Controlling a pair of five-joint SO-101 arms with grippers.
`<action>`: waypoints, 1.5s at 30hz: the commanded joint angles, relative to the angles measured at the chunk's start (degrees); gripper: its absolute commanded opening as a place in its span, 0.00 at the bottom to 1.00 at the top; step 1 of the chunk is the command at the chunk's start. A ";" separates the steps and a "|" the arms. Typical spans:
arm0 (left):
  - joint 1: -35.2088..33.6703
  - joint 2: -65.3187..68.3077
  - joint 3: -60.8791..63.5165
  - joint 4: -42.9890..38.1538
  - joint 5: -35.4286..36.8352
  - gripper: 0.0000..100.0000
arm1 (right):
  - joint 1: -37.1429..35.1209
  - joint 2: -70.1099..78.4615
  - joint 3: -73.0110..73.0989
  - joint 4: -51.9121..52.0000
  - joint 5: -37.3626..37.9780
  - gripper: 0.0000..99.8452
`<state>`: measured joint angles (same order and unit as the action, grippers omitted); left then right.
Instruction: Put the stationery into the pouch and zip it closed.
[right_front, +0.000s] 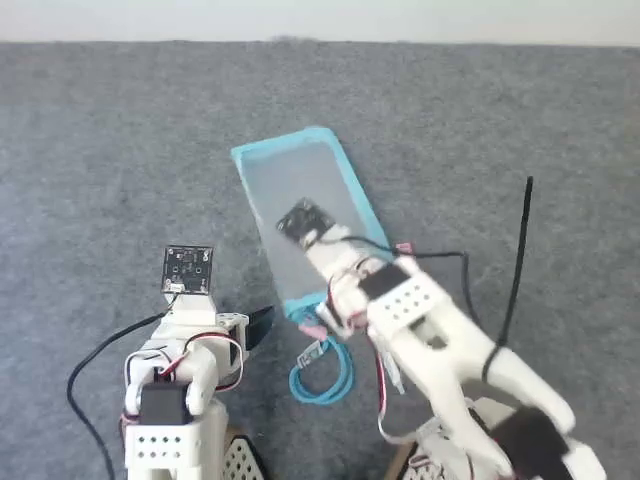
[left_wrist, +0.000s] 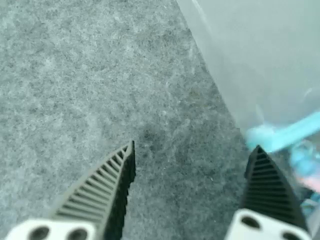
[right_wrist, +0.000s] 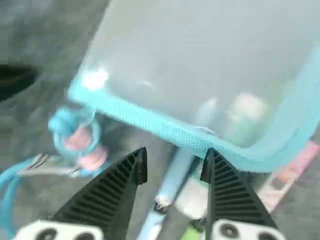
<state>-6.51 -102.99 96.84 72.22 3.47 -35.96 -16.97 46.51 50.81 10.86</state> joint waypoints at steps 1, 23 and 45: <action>-0.35 -1.05 -0.40 0.09 0.70 0.34 | 4.35 4.70 -7.56 -1.54 1.49 0.20; -0.26 -1.05 -0.40 0.09 0.70 0.34 | -9.63 -8.57 0.88 1.98 -9.14 0.20; -0.35 -1.05 -0.40 0.09 0.70 0.34 | -11.65 8.04 0.79 -5.58 -15.91 0.19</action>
<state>-6.51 -102.99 96.84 72.22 3.47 -45.89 -9.49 47.56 46.42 -4.26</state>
